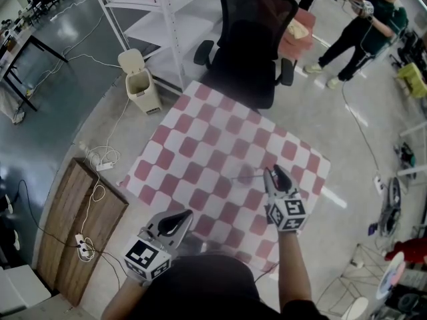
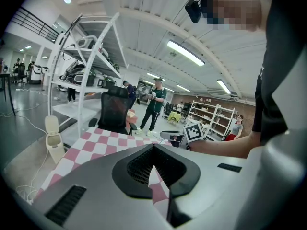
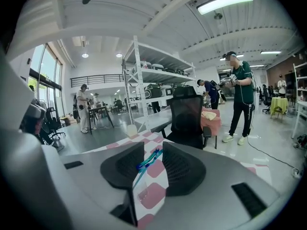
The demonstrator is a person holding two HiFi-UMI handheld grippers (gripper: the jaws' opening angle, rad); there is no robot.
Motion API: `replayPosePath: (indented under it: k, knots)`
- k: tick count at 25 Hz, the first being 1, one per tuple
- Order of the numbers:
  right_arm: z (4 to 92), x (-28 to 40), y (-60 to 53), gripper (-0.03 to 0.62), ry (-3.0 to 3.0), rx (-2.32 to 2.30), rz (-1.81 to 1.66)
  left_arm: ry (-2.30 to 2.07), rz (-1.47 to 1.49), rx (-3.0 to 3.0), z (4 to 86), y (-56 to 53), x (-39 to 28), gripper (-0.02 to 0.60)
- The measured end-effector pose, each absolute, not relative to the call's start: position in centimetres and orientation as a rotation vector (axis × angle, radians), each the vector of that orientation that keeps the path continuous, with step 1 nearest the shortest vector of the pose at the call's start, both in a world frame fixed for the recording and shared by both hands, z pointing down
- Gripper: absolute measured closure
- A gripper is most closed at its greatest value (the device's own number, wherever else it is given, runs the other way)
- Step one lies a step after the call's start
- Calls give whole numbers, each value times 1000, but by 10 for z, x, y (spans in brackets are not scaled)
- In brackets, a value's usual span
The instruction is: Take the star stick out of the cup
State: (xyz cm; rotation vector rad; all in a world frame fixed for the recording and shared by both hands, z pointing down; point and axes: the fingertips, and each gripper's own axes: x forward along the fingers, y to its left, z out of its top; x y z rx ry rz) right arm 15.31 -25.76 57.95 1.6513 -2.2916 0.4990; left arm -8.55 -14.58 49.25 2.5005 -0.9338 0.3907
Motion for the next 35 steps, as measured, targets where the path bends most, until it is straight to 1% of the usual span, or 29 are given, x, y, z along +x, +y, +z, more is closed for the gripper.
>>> replayPosePath:
  k: [8, 10, 22, 35]
  knots:
    - [568, 141, -256, 498, -2304, 1631, 455, -939, 373, 2506, 489, -142, -91, 541]
    - [567, 139, -256, 549, -2299, 1630, 440, -944, 370, 2503, 489, -141, -93, 541]
    - [541, 126, -251, 568, -2333, 1628, 364, -935, 347, 2525, 482, -135, -95, 541]
    - [465, 124, -217, 569, -2410, 1705, 285, -860, 274, 2592, 464, -129, -80, 541]
